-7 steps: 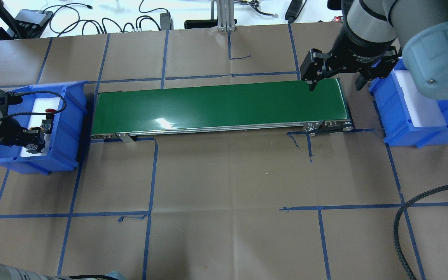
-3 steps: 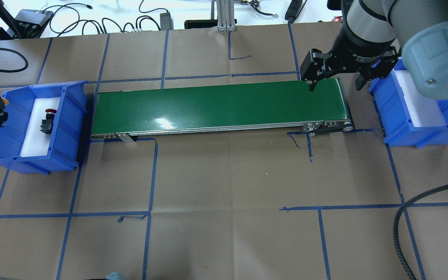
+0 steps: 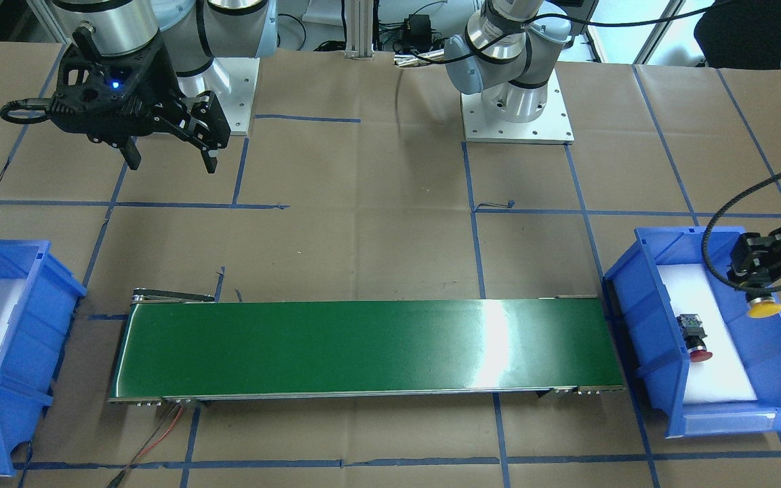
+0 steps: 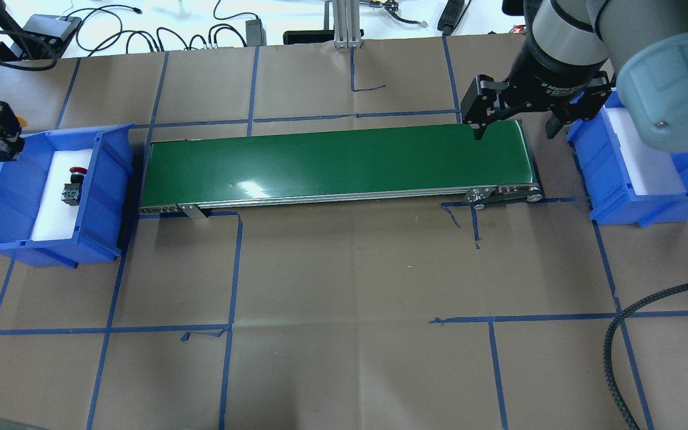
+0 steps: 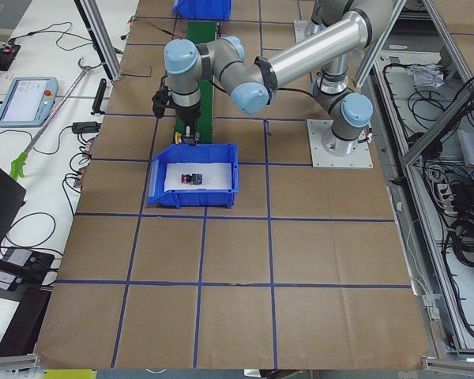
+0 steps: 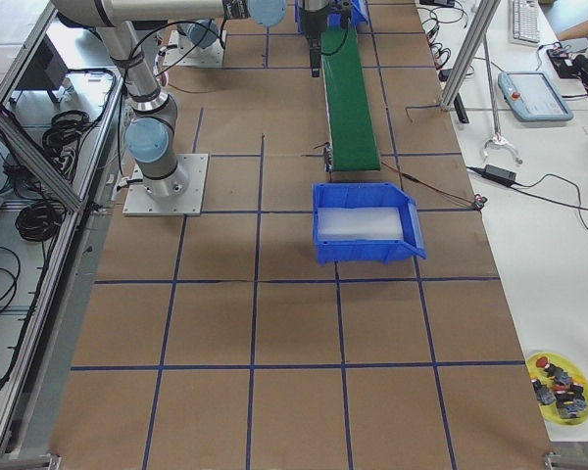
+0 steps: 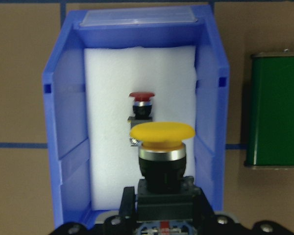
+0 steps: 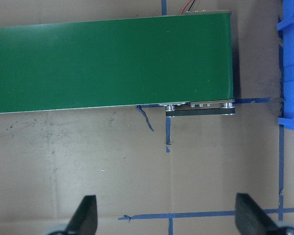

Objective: Transport two buttons from left to right
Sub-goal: 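Carry the yellow button to the conveyor's near end with left gripper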

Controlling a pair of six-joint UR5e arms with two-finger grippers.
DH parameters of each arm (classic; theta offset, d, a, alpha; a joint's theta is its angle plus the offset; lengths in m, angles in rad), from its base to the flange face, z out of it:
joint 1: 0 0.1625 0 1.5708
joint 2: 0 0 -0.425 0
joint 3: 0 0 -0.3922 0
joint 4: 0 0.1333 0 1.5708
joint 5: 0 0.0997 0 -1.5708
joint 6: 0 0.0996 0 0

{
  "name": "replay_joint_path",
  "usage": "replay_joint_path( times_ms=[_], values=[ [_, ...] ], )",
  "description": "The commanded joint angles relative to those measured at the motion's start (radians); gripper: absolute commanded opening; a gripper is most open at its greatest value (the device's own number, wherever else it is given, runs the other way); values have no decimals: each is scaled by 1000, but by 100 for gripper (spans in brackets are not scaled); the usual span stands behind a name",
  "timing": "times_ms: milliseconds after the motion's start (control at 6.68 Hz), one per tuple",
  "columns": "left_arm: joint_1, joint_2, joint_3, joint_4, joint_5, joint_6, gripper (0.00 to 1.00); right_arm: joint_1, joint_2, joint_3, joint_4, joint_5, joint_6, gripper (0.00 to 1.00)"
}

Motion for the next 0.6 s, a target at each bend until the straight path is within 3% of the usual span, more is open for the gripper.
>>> replay_joint_path(
  times_ms=[0, 449],
  values=[
    [-175, -27, 18, 4, 2, -198, 6, 0, -3, 0, 0, 0, 0, 100],
    [-271, -76, -94, 77, -4, -321, 6, 0, -1, 1, 0, 0, 0, 100]
  ],
)
